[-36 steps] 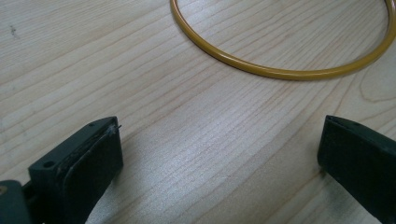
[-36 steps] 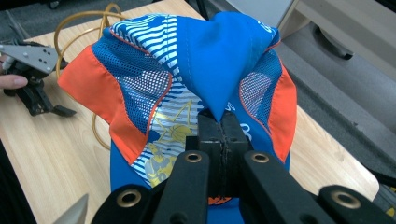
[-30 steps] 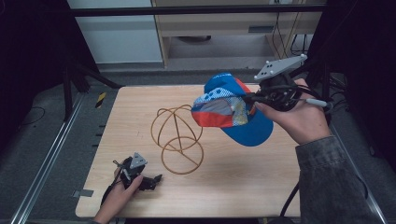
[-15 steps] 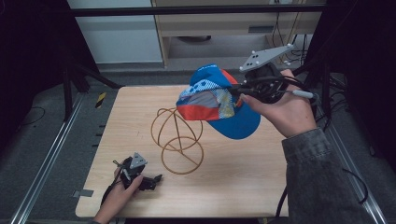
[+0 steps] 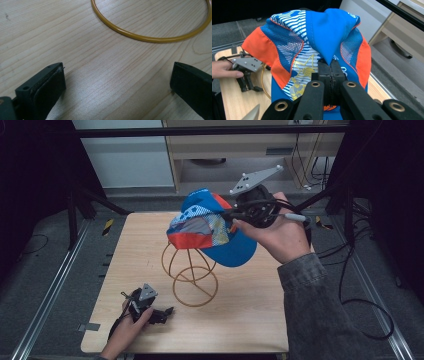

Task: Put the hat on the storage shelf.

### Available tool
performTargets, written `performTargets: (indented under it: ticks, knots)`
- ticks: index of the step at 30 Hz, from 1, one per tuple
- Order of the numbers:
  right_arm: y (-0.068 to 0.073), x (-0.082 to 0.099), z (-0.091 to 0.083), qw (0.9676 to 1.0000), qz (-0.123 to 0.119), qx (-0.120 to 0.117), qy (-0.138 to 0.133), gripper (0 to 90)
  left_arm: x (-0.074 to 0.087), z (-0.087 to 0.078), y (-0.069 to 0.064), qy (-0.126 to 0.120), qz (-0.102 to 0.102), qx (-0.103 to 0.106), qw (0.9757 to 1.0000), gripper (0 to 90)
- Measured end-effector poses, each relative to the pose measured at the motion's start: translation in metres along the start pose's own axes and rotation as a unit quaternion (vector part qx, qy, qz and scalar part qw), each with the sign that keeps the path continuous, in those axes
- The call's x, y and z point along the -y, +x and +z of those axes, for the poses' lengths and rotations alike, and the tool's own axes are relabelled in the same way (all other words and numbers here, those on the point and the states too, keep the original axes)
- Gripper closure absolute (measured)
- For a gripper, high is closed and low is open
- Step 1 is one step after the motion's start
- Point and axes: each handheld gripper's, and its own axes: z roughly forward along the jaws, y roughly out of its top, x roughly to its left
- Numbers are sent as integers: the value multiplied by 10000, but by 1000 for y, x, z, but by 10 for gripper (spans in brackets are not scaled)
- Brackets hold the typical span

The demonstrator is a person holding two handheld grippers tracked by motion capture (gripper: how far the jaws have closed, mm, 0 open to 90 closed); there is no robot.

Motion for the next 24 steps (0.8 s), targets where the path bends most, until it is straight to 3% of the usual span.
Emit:
performTargets:
  ticks: [13, 24]
  knots:
    - [10, -14, 29, 9997, -91, -222, 17, 900, 0, 0, 1, 0, 26, 20, 10000, 0]
    - [13, -18, 44, 9994, -83, -309, 95, 900, 0, 0, 1, -8, 35, 40, 10000, 0]
